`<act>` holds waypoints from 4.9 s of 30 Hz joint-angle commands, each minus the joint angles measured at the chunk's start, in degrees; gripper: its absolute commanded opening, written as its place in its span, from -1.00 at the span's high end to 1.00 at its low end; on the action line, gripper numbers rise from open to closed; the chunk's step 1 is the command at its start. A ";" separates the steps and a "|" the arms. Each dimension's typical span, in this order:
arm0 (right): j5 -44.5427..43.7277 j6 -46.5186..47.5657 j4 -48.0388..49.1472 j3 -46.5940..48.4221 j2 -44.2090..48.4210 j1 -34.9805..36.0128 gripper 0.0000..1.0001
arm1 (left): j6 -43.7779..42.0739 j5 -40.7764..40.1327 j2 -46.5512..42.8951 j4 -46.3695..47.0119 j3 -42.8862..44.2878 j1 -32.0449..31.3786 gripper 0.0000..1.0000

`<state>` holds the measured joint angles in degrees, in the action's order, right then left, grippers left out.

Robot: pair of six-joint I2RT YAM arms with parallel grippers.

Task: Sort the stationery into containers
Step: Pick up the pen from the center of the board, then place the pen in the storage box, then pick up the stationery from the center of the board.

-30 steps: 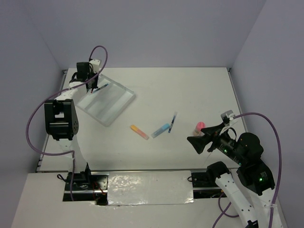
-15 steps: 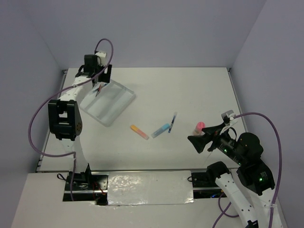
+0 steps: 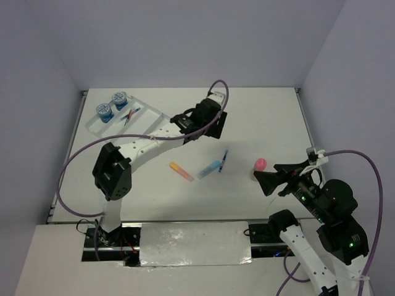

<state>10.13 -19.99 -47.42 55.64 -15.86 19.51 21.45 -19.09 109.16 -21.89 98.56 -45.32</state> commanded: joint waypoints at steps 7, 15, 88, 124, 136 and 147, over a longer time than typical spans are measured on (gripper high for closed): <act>1.91 -1.98 -1.89 2.46 2.14 0.18 -0.99 | 2.19 -0.61 13.61 -7.55 7.87 -6.18 -0.54; 4.90 -2.86 0.31 1.23 1.88 0.18 -1.00 | 2.81 3.88 16.52 -4.30 6.55 -6.71 -0.43; 8.77 4.43 3.65 -0.97 0.04 0.18 -0.99 | -52.83 31.75 2.71 18.29 -14.46 51.21 0.57; 5.69 2.06 7.17 -1.32 -3.48 0.18 -0.99 | 32.40 -0.87 -33.21 9.17 -29.30 22.59 -0.99; 4.99 -0.05 4.36 -2.55 -0.14 0.18 -0.99 | 55.97 -9.20 -6.52 -24.60 -15.33 4.11 -0.99; 4.37 1.00 3.82 -3.43 0.04 0.09 -1.00 | 68.19 -11.24 -2.21 -28.56 -19.46 -0.82 -0.77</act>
<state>14.76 -19.66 -44.38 52.90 -15.62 19.51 84.51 -29.06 104.27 -47.03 78.96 -45.91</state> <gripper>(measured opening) 0.997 0.892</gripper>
